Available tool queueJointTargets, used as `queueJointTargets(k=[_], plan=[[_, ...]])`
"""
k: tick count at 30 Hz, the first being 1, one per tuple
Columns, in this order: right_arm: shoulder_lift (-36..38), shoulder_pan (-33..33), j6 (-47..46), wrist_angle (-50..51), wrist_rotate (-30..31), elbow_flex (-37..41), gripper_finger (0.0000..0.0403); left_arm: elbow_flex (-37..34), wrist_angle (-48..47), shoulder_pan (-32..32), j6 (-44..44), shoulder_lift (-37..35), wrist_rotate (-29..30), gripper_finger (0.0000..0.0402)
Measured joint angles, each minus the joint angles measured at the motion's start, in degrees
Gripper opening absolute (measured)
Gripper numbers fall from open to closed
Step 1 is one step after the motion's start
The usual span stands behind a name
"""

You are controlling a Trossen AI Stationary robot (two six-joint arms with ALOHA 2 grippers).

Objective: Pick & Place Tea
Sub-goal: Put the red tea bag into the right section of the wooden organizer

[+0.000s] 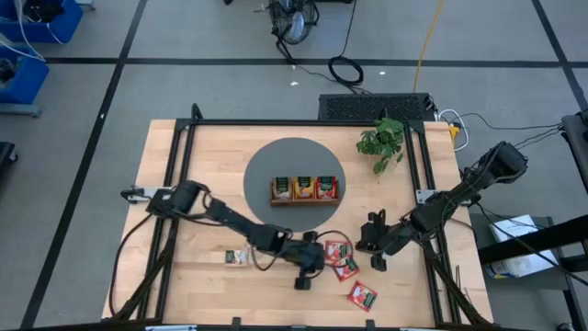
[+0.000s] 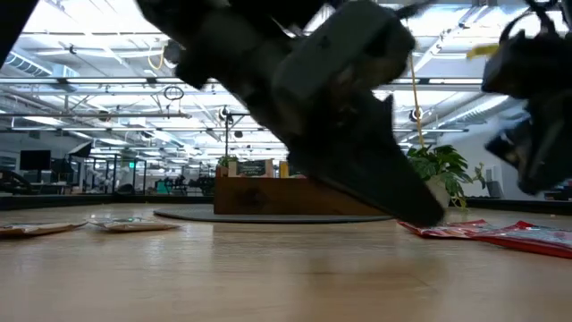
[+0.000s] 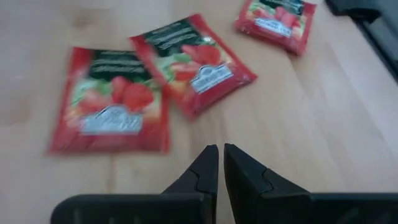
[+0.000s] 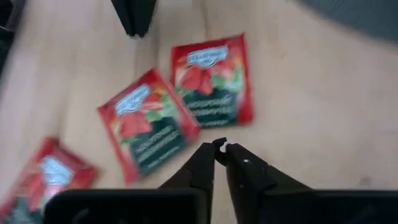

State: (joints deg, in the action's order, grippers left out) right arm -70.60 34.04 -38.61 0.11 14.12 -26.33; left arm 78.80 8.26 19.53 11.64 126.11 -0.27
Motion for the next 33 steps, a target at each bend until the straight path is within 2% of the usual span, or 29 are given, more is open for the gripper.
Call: queueJointTargets(k=[4, 7, 11, 16, 24, 33], plan=[[0.1, -0.7, -7.2, -10.2, -6.1, 6.0, 0.0071, 6.6, -3.9, -0.6, -1.2, 2.8, -7.1, 0.0031], [0.0, -0.7, -11.6, -12.9, -7.2, 8.8, 0.0096, 11.0, -9.5, 0.1, -2.3, 3.6, -7.3, 0.003], [-0.6, -0.5, -14.6, -17.4, -8.3, 10.8, 0.0116, 14.1, -11.2, 0.7, -2.5, 4.7, -7.5, 0.003], [-4.3, -0.2, -16.3, -22.9, -8.5, 10.9, 0.0121, 17.2, -10.8, 0.2, -2.5, 8.2, -10.9, 0.0006], [-13.3, -0.2, -16.4, -32.2, -10.0, 10.7, 0.0119, 21.0, -11.4, -2.0, -1.9, 12.0, -13.9, 0.001], [-15.2, -0.3, -17.1, -32.7, -11.2, 10.8, 0.0118, 21.3, -11.5, -5.1, -1.9, 12.6, -15.0, 0.0008]])
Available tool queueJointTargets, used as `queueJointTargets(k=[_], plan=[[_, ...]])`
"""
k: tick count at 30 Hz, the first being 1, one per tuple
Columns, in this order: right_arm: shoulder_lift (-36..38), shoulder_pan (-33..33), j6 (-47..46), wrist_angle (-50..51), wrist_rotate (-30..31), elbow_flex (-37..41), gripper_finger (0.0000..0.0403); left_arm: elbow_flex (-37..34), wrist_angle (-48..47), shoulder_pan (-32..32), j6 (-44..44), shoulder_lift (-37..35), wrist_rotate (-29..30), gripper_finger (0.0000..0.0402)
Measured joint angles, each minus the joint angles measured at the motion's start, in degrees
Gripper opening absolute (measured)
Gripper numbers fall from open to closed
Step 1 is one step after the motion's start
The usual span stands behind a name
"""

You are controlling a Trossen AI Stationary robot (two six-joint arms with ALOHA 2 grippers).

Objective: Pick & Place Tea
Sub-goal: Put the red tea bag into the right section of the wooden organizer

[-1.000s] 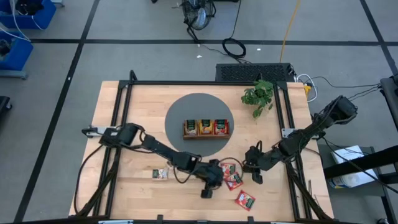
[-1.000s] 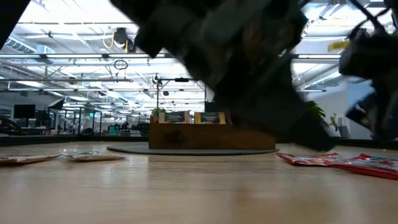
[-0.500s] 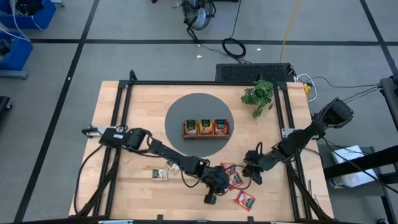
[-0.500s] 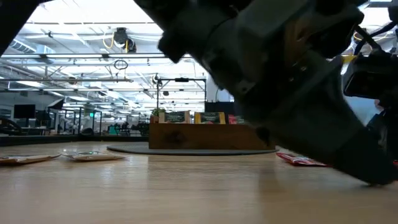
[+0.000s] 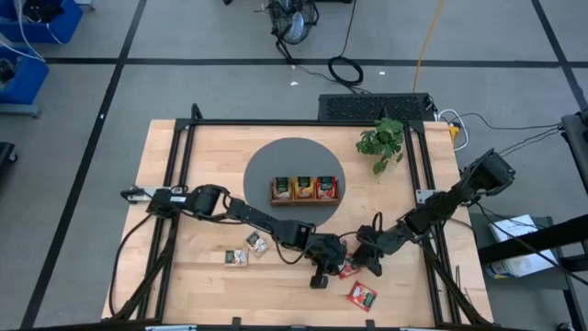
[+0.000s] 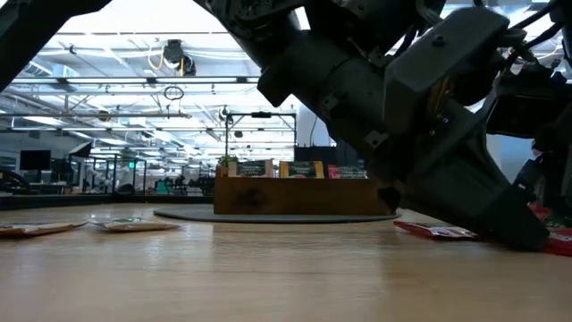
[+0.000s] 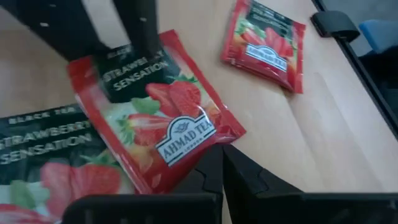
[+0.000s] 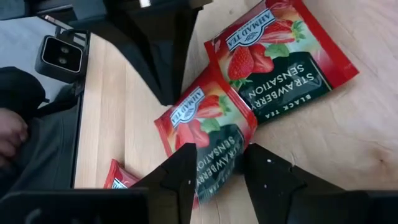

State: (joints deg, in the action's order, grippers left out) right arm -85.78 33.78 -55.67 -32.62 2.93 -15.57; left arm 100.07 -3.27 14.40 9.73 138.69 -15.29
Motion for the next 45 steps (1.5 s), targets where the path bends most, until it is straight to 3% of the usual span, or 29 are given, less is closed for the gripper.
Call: queueJointTargets(k=[15, 18, 22, 25, 31, 37, 40, 45], plan=[[0.7, -1.9, 1.9, 4.0, -2.0, 0.1, 0.0113, -0.1, 2.6, -0.9, -0.1, 1.1, 0.2, 0.0012], [0.7, -1.9, 2.8, 4.6, -1.9, 0.1, 0.0083, -0.1, 2.6, -0.9, -0.2, 1.2, 0.4, 0.0007], [0.7, -1.9, 5.9, 4.4, -0.9, 0.1, 0.0014, -0.1, 2.7, -0.9, -0.5, 1.2, 0.5, 0.0007], [1.4, -1.9, 7.1, 4.2, -0.1, 0.1, 0.001, -0.1, 1.5, -0.9, -0.3, 1.0, 0.2, 0.0026], [6.9, -2.0, 11.2, 5.8, -0.4, 0.1, 0.0003, -0.1, -9.6, 0.1, -0.5, -2.6, -0.4, 0.0056], [16.2, -3.8, 18.8, 20.6, -0.2, -7.8, 0.0001, -0.2, -24.0, 4.5, -0.6, -9.4, 6.8, 0.0058], [18.4, -5.4, 26.1, 33.7, 1.2, -16.9, 0.0001, -0.2, -32.3, 7.1, 1.4, -12.0, 15.5, 0.0051], [16.8, -10.7, 35.4, 61.6, 9.9, -34.8, 0.0, -0.2, -41.8, 11.6, 6.1, -13.2, 27.2, 0.0036]])
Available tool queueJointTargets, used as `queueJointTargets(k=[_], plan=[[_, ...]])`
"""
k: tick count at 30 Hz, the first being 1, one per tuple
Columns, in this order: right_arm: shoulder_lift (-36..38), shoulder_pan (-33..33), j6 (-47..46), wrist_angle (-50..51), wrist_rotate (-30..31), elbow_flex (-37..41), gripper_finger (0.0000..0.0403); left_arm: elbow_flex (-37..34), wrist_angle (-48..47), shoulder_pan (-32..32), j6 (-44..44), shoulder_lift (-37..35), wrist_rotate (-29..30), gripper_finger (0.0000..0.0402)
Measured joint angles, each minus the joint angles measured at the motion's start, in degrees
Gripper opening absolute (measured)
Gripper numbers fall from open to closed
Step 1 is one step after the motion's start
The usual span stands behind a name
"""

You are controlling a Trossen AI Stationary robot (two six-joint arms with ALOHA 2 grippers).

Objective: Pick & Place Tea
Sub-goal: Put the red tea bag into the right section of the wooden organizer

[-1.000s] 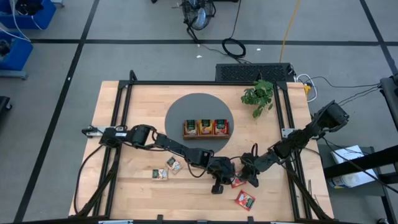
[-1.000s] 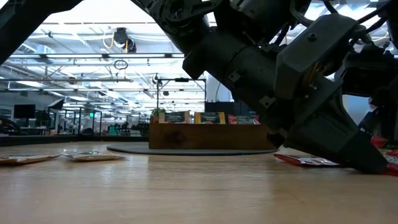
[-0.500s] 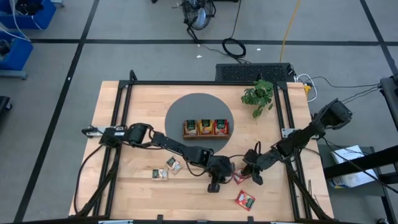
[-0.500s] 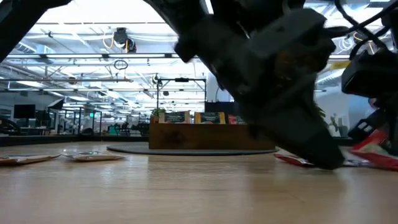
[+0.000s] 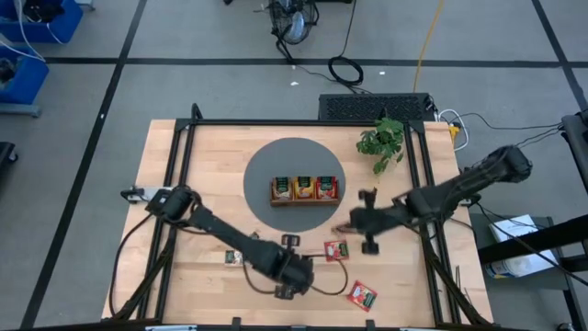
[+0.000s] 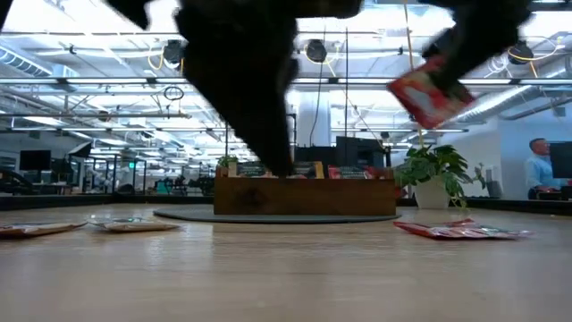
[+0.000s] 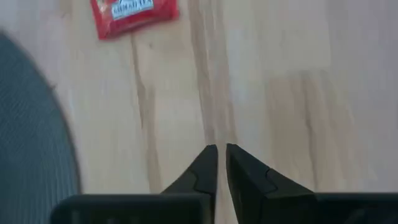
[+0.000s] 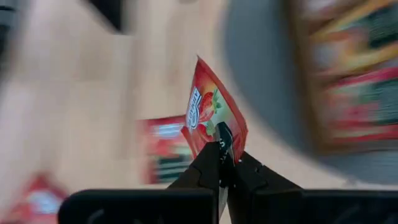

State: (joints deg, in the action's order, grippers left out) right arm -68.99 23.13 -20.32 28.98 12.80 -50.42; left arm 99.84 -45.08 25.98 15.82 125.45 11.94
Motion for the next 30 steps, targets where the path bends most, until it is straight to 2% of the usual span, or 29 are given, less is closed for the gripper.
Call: queueJointTargets(k=[2, 5, 13, 17, 22, 30], plan=[[-2.1, -3.5, 5.0, 8.7, 2.2, -7.0, 0.0, 0.0, -2.1, 1.3, 2.5, -0.1, 2.5, 0.003], [-6.9, -9.6, 13.0, 17.3, 2.3, -15.6, 0.0, -0.7, -1.3, 2.5, 4.9, 0.1, 4.3, 0.0021], [-22.8, -22.7, 28.8, 32.6, -0.5, -32.9, 0.0, -5.5, 0.5, 5.9, 8.9, 0.0, 4.8, 0.0004], [-28.7, -25.7, 34.2, 31.9, -1.1, -35.5, 0.0, -8.1, 2.9, 7.0, 11.1, 0.0, 4.8, 0.0006], [-34.5, -27.8, 37.5, 32.6, -1.1, -36.1, 0.0, -10.0, 6.2, 7.7, 13.0, -0.1, 5.4, 0.0028], [-38.5, -28.3, 40.2, 33.7, 0.5, -36.2, 0.0, -10.2, 7.1, 7.9, 15.0, -0.2, 6.4, 0.0031]])
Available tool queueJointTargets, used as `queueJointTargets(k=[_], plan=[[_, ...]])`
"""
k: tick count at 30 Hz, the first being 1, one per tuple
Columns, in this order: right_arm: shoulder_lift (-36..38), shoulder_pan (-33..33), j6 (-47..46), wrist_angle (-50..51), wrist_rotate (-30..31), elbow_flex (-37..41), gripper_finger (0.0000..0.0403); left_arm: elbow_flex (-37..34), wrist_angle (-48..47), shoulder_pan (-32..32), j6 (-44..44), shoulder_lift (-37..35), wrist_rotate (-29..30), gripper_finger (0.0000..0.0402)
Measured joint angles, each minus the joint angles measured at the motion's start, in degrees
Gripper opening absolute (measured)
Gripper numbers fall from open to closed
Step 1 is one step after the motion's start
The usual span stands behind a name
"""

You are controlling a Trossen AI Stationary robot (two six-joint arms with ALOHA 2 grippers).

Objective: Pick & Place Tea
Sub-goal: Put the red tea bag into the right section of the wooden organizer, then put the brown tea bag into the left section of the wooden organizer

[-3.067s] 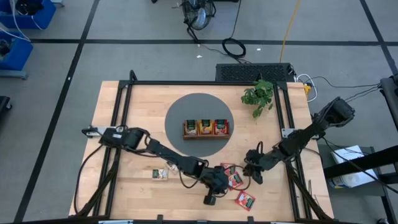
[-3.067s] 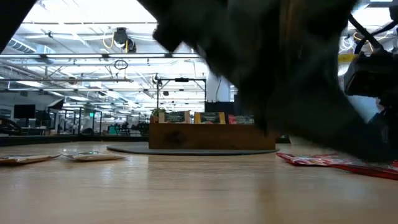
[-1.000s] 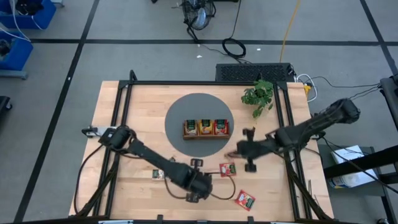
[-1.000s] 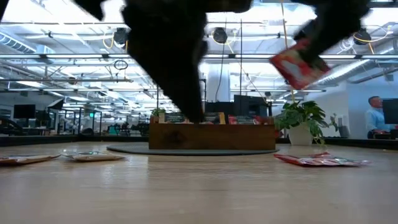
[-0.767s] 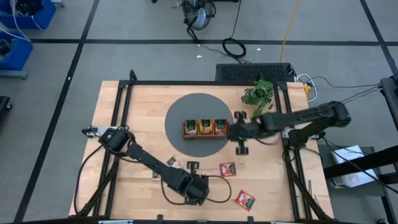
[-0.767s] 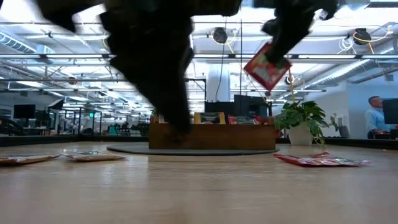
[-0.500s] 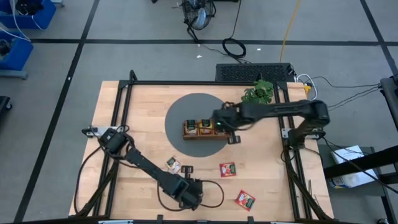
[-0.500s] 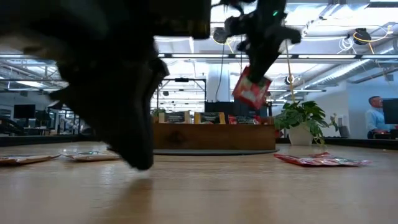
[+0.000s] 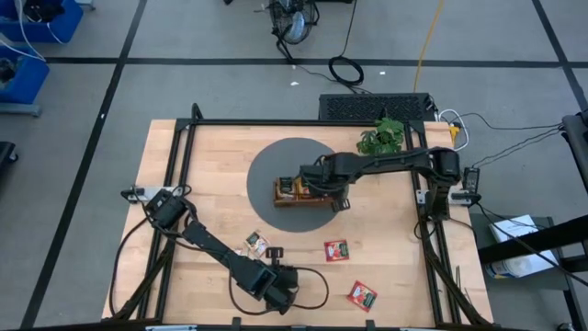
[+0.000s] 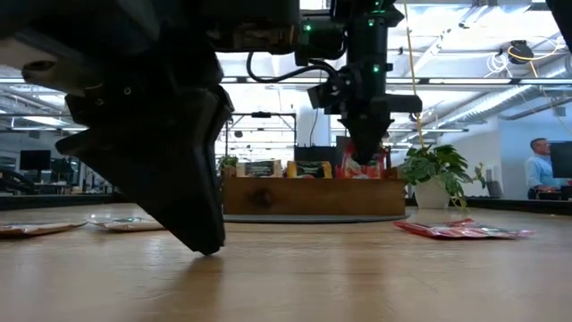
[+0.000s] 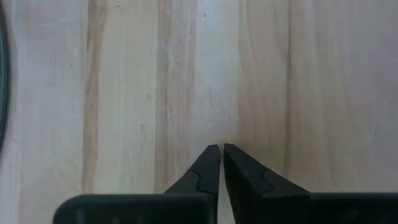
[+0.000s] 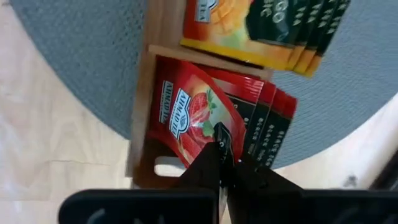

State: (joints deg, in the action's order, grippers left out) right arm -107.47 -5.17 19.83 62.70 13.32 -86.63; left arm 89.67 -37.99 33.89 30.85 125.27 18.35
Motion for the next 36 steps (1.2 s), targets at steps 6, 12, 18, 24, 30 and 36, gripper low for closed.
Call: queueJointTargets(k=[6, 12, 18, 24, 30, 36], plan=[[-0.1, -0.5, 1.1, -2.3, 0.0, 0.0, 0.0, 0.0, 1.6, 0.0, 0.0, 0.1, 0.0, 0.0012], [-0.1, -0.4, 1.5, -4.5, -0.1, 0.0, 0.0017, -0.1, 1.8, 0.0, 0.3, 0.1, 1.1, 0.0005], [-0.1, -0.4, 1.0, -5.8, -0.1, 0.0, 0.0057, -0.1, 2.0, 0.0, 1.0, 0.2, 1.3, 0.0033], [-0.1, -0.4, -1.2, -5.9, 0.0, 0.0, 0.0095, -0.1, 2.1, 0.0, -0.2, 0.2, 2.2, 0.0039], [1.4, 0.1, -2.2, -5.6, 0.2, 0.0, 0.0117, -0.1, 2.5, -0.1, -1.9, 0.2, 2.6, 0.0025], [5.7, 1.8, -3.0, -6.1, 0.5, 0.1, 0.0122, -0.1, 5.8, -0.2, -6.5, 0.2, 2.8, 0.0006]])
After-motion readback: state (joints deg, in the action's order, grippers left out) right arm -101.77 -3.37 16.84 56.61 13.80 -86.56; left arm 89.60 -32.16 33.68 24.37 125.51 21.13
